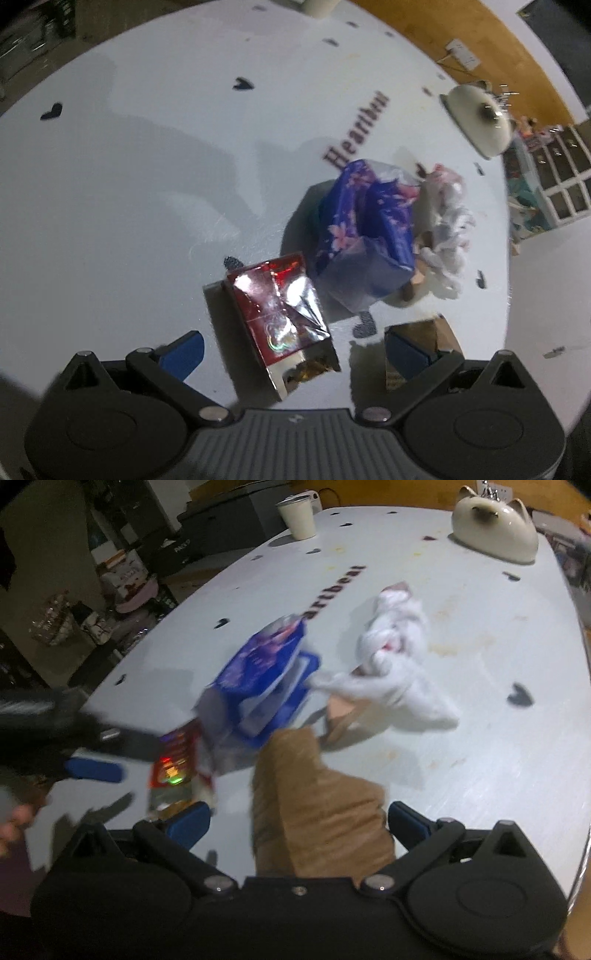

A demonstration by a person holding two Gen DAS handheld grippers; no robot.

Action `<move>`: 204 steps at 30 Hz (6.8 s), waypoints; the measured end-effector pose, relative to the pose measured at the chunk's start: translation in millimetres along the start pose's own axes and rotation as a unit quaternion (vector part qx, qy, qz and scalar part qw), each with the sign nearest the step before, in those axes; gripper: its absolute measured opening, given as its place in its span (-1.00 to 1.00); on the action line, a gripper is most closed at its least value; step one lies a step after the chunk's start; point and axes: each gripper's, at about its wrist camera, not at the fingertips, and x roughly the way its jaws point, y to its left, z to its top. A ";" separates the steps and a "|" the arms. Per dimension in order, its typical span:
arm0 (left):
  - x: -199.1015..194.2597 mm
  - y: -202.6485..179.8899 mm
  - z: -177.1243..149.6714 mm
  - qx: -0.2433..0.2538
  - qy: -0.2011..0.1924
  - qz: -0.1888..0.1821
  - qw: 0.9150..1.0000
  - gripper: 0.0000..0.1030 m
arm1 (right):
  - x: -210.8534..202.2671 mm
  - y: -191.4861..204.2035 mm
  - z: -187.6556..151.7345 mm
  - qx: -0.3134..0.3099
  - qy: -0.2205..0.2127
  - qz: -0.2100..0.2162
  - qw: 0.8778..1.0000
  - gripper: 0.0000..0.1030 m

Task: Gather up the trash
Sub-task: 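Grasp the red snack box with the left tool while the right tool grasps the brown paper bag, then lift the snack box and paper bag and carry both toward the wastebasket, then open the left tool over the wastebasket while the right tool releases the paper bag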

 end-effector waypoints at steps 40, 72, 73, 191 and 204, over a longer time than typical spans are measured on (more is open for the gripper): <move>9.4 7.1 -30.5 0.307 -0.001 0.022 0.951 0.44 | 14.7 45.5 -18.7 0.194 0.040 -0.143 0.970 0.51; -55.7 4.8 -34.0 0.276 -0.078 0.012 0.958 0.00 | -29.0 79.8 -39.0 0.149 -0.024 -0.186 0.971 0.05; -62.0 4.6 -34.0 0.276 -0.085 0.010 0.957 0.00 | -33.9 82.3 -38.1 0.145 -0.031 -0.188 0.971 0.05; 425.4 -459.6 -234.1 0.377 0.141 0.028 0.915 0.55 | -5.2 -563.5 -217.0 0.432 0.093 -0.209 0.872 0.12; 398.2 -440.8 -228.6 0.366 0.146 0.034 0.918 0.74 | 31.9 -543.1 -206.6 0.406 0.120 -0.146 0.894 0.62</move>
